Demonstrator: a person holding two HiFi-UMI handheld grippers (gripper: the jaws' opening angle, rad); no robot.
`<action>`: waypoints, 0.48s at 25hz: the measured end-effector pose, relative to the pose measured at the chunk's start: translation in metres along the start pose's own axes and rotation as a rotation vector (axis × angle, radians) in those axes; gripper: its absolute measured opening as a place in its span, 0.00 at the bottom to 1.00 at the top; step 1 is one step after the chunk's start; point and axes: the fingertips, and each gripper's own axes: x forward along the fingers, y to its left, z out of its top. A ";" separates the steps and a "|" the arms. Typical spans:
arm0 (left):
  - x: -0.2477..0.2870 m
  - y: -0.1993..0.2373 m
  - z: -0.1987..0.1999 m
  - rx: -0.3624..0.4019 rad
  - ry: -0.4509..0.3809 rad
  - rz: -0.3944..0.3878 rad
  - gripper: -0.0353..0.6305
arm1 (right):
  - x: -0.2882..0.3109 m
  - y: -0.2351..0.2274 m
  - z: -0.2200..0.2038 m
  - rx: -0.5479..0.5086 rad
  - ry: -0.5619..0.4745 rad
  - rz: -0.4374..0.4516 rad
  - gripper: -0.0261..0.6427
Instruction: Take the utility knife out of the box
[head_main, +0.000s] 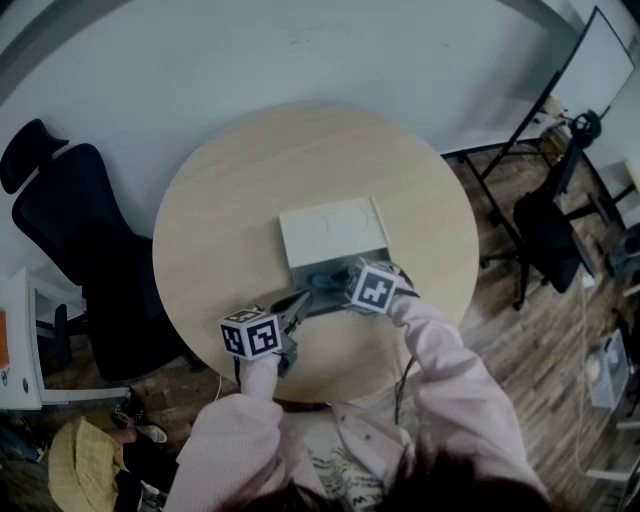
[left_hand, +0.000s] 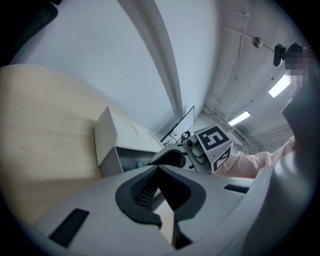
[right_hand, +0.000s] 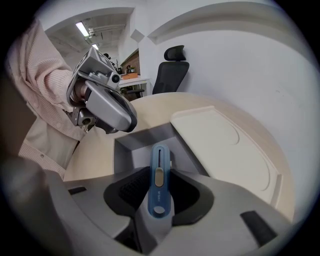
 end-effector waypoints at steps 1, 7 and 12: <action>-0.001 0.000 0.000 0.002 -0.001 -0.001 0.05 | -0.001 0.000 0.000 0.006 -0.007 -0.004 0.25; -0.004 -0.001 0.001 0.017 -0.001 -0.006 0.05 | -0.010 0.000 0.005 0.068 -0.063 -0.024 0.25; -0.004 -0.004 0.001 0.021 -0.006 -0.013 0.05 | -0.018 -0.002 0.006 0.121 -0.120 -0.050 0.25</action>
